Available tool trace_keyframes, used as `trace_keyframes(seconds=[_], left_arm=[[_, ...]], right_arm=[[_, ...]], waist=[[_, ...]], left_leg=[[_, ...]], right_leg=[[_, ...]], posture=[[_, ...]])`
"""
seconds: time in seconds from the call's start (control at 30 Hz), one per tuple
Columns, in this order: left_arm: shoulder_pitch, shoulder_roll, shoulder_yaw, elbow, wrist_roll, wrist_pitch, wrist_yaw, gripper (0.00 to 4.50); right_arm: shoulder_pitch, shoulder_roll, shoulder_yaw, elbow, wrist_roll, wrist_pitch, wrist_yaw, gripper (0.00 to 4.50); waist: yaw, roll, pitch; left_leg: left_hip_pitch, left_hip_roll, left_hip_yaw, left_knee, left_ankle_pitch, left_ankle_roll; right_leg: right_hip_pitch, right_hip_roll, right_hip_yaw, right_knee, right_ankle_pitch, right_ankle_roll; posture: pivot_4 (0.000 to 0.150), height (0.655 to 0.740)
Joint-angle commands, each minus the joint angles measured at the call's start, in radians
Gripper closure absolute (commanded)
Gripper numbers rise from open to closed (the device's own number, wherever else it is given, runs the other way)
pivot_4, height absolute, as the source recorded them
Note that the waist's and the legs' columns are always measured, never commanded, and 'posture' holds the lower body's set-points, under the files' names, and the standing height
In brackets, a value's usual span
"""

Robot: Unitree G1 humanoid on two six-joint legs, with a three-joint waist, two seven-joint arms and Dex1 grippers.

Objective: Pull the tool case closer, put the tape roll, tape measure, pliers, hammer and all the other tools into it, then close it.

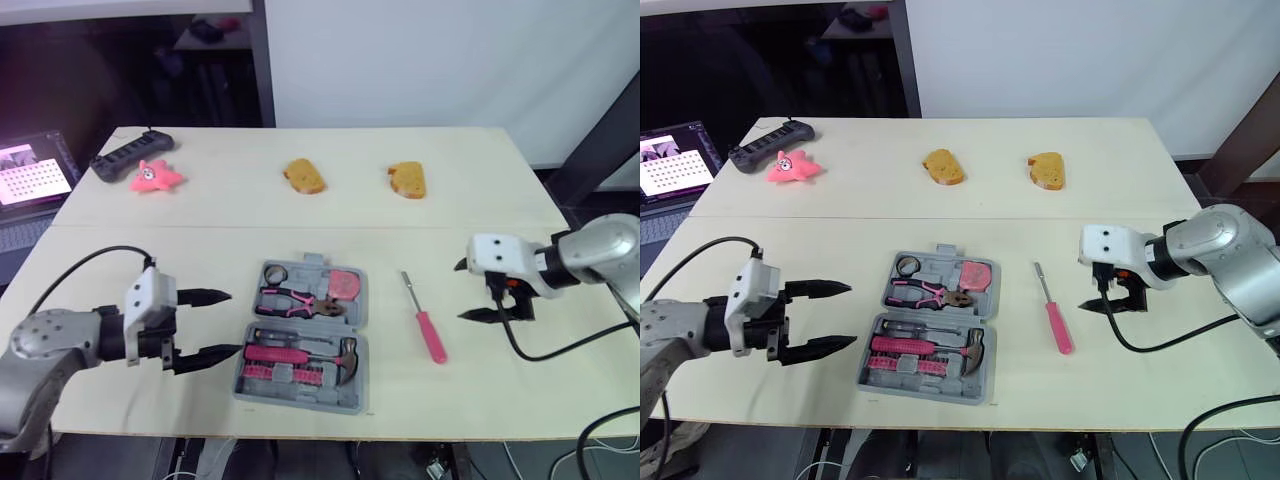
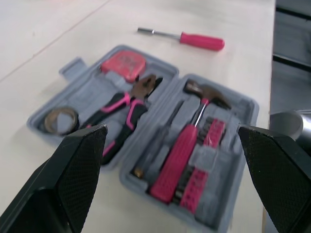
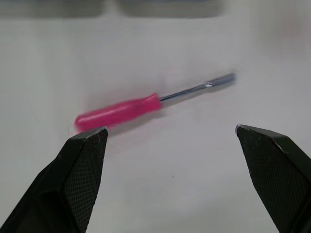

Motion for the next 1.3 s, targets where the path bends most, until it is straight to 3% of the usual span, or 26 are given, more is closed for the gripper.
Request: trace_keyframes(seconds=[0.03, 0.23, 0.37, 0.5, 0.67, 1.0, 1.1, 1.3], left_arm=[[0.013, 0.001, 0.036, -0.022, 0.003, -0.024, 0.000, 0.00], [0.026, -0.003, 0.046, -0.035, -0.005, -0.015, 0.010, 0.00], [0.036, -0.001, 0.051, -0.035, -0.004, -0.014, 0.007, 0.00], [0.014, -0.004, 0.031, -0.026, 0.005, -0.021, 0.011, 0.00], [0.045, -0.010, 0.054, -0.065, -0.004, -0.009, 0.026, 0.00], [0.139, -0.013, 0.131, -0.121, -0.016, 0.004, 0.056, 0.00], [0.150, -0.015, 0.137, -0.130, -0.018, 0.006, 0.063, 0.00], [0.150, -0.014, 0.132, -0.130, -0.017, 0.005, 0.069, 0.00]], right_arm=[[-0.029, 0.049, -0.004, 0.018, -0.036, 0.060, 0.022, 0.04], [-0.001, 0.092, -0.014, -0.004, -0.103, 0.000, 0.039, 0.04], [-0.020, 0.129, 0.015, 0.035, -0.195, -0.244, 0.065, 0.04], [-0.177, 0.204, 0.191, 0.252, -0.504, -0.810, 0.061, 0.04], [-0.348, 0.324, 0.332, 0.515, -0.725, -1.236, -0.016, 0.04], [-0.491, 0.483, 0.446, 0.756, -0.920, -1.481, -0.119, 0.04], [-0.496, 0.487, 0.458, 0.742, -0.897, -1.493, -0.089, 0.86], [-0.462, 0.443, 0.451, 0.631, -0.800, -1.454, 0.013, 3.75]], waist=[[0.001, 0.000, 0.000], [0.004, 0.000, 0.000], [0.000, 0.000, 0.000], [-0.003, 0.000, 0.000], [-0.001, 0.000, 0.000], [0.001, 0.001, 0.000], [0.001, 0.000, 0.000], [0.000, 0.001, 0.000]], left_leg=[[0.000, 0.000, 0.000, 0.001, 0.000, 0.000], [0.000, 0.000, 0.000, 0.001, 0.000, -0.001], [0.000, 0.000, 0.000, 0.001, 0.000, -0.001], [0.002, 0.000, 0.000, 0.001, 0.001, -0.001], [0.003, 0.000, 0.001, 0.000, 0.001, -0.001], [0.004, 0.000, 0.000, 0.000, 0.004, -0.006], [0.007, 0.000, 0.000, 0.000, 0.004, -0.007], [0.015, 0.000, 0.000, -0.002, 0.004, -0.007]], right_leg=[[0.000, 0.000, 0.000, 0.000, 0.000, 0.000], [0.001, 0.000, 0.000, 0.000, 0.001, -0.001], [0.001, 0.000, 0.000, 0.000, 0.001, -0.001], [0.001, 0.000, 0.000, 0.002, 0.001, -0.001], [0.002, 0.000, 0.000, 0.002, 0.001, -0.001], [0.002, 0.000, 0.000, 0.005, 0.001, -0.002], [0.005, 0.000, 0.000, 0.006, 0.001, -0.002], [0.012, 0.000, 0.000, 0.006, 0.001, -0.002]], posture=[[0.150, 0.7314], [0.150, 0.7314], [0.150, 0.7314], [0.150, 0.7314], [0.150, 0.7314], [0.150, 0.7314], [0.150, 0.7314], [0.150, 0.7314]])
